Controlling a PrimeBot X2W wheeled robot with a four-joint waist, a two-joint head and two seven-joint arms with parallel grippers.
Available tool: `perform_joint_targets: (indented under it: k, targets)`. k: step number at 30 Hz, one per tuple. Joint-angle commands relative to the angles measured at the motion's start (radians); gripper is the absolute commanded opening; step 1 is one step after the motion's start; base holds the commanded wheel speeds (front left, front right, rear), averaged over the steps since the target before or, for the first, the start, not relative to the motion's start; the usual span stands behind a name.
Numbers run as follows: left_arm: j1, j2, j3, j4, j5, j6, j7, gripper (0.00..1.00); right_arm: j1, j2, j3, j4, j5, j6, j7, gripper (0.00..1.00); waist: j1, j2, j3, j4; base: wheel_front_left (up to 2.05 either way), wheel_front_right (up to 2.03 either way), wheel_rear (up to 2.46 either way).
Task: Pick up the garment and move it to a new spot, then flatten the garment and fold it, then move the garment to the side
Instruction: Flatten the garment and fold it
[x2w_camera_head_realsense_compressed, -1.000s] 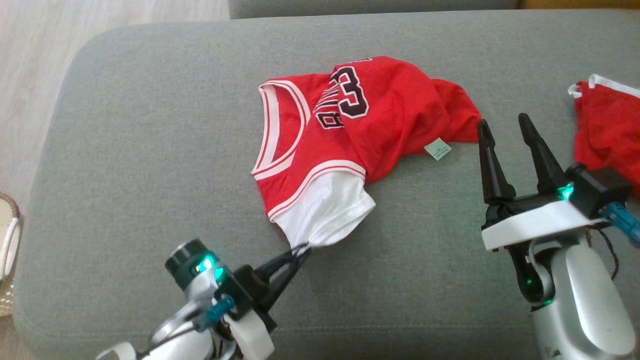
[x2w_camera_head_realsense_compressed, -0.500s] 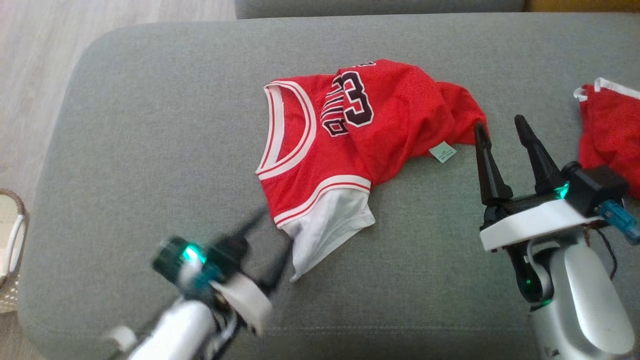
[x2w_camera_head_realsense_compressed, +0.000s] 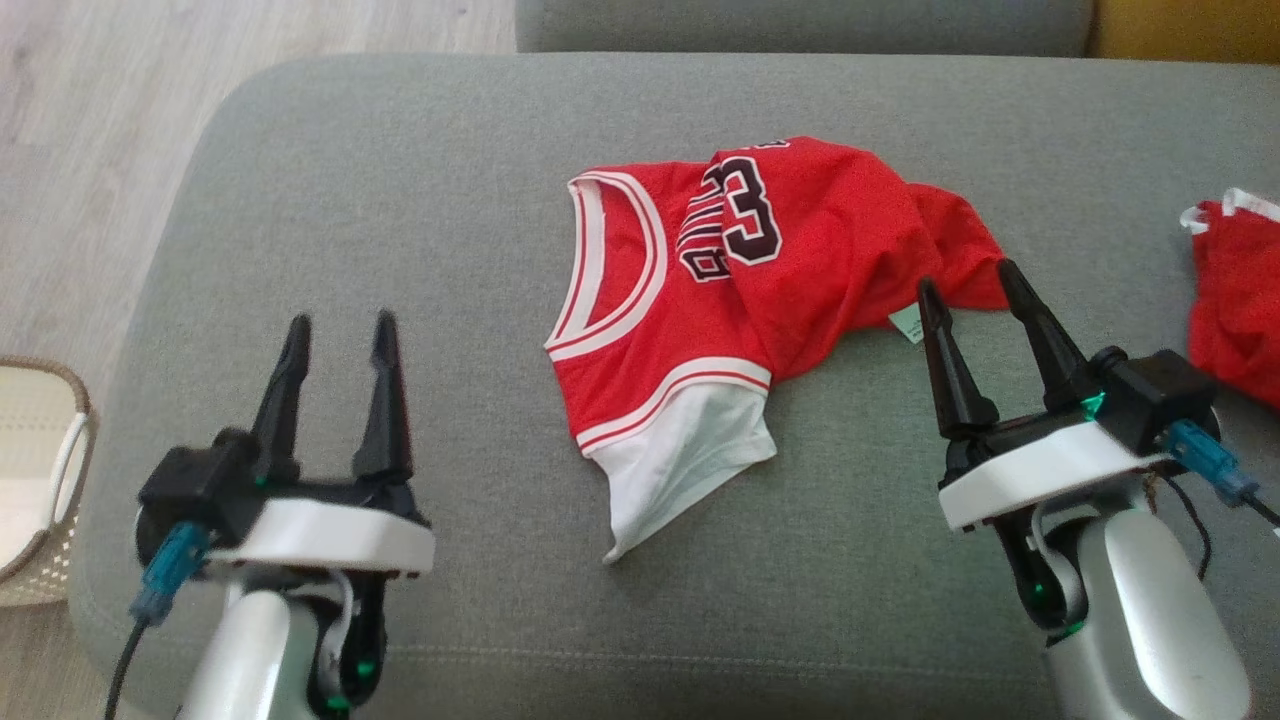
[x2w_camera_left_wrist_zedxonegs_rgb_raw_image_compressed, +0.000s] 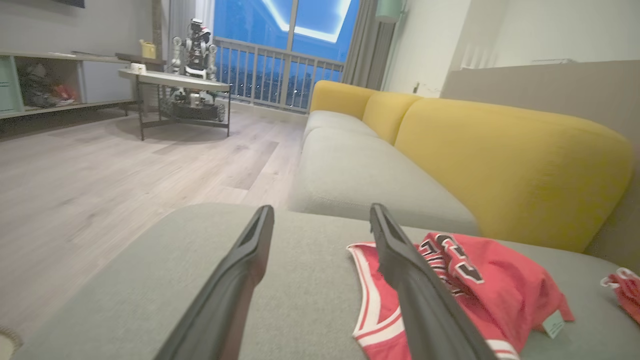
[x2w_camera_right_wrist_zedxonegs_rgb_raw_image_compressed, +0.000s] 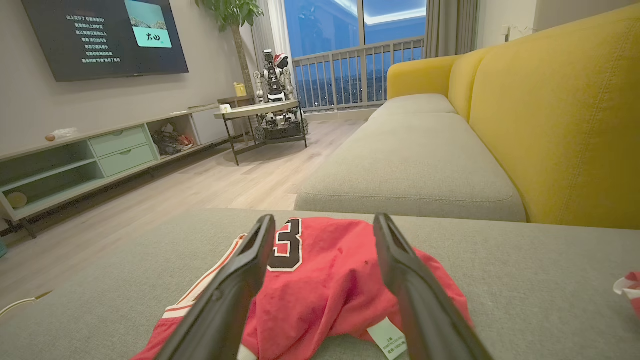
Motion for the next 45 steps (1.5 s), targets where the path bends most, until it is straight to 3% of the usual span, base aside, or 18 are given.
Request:
perform_joint_targets:
  k: [1,9,14,18,28,29,30,31,38,45]
  targets:
    - [-0.033,-0.004,0.061,-0.028,0.013,-0.008,-0.005,1.0,-0.022,0.006,0.023,-0.03,-0.006,0.0,-0.001,1.0,0.0,0.0,0.008,0.006,0.0,0.0,0.0]
    - [-0.022,-0.054,0.129,-0.009,0.058,-0.074,-0.005,1.0,-0.065,0.006,0.06,-0.001,-0.035,0.0,0.038,1.0,0.0,0.0,0.055,0.046,0.0,0.0,0.0]
    - [-0.032,-0.067,0.122,0.018,0.075,-0.101,-0.005,1.0,-0.139,0.006,0.123,0.085,-0.036,0.0,0.061,1.0,0.0,0.0,0.093,0.09,0.0,0.0,0.0]
    - [-0.04,-0.07,0.108,0.043,0.073,-0.108,-0.005,1.0,-0.189,0.006,0.129,0.17,-0.065,0.0,0.064,1.0,0.0,0.0,0.11,0.123,0.0,0.0,0.0]
    - [-0.055,-0.071,0.077,0.06,0.035,-0.092,-0.005,1.0,-0.297,0.006,0.029,0.428,-0.169,0.0,0.055,1.0,0.0,0.0,0.139,0.199,0.0,0.0,0.0]
    - [-0.056,-0.071,0.076,0.06,0.033,-0.09,-0.005,1.0,-0.303,0.006,0.023,0.443,-0.176,0.0,0.048,0.95,0.0,0.0,0.14,0.202,0.0,0.0,0.0]
    - [-0.056,-0.071,0.074,0.06,0.032,-0.089,-0.005,1.0,-0.31,0.006,0.014,0.454,-0.188,0.0,0.038,0.06,0.0,0.0,0.141,0.204,0.0,0.0,0.0]
    - [-0.056,-0.071,0.071,0.061,0.031,-0.087,-0.005,1.0,-0.316,0.006,0.009,0.462,-0.193,0.0,0.029,0.0,0.0,0.0,0.141,0.205,0.0,0.0,0.0]
    - [-0.042,-0.071,0.077,0.067,0.027,-0.081,-0.005,1.0,-0.322,0.006,0.0,0.451,-0.18,0.0,-0.006,0.0,0.0,0.0,0.106,0.172,0.0,0.0,0.0]
    - [-0.025,-0.071,0.063,0.065,0.015,-0.079,-0.005,1.0,-0.304,0.002,-0.017,0.276,-0.226,0.0,0.096,0.0,0.0,0.0,0.047,0.121,0.0,0.0,0.0]
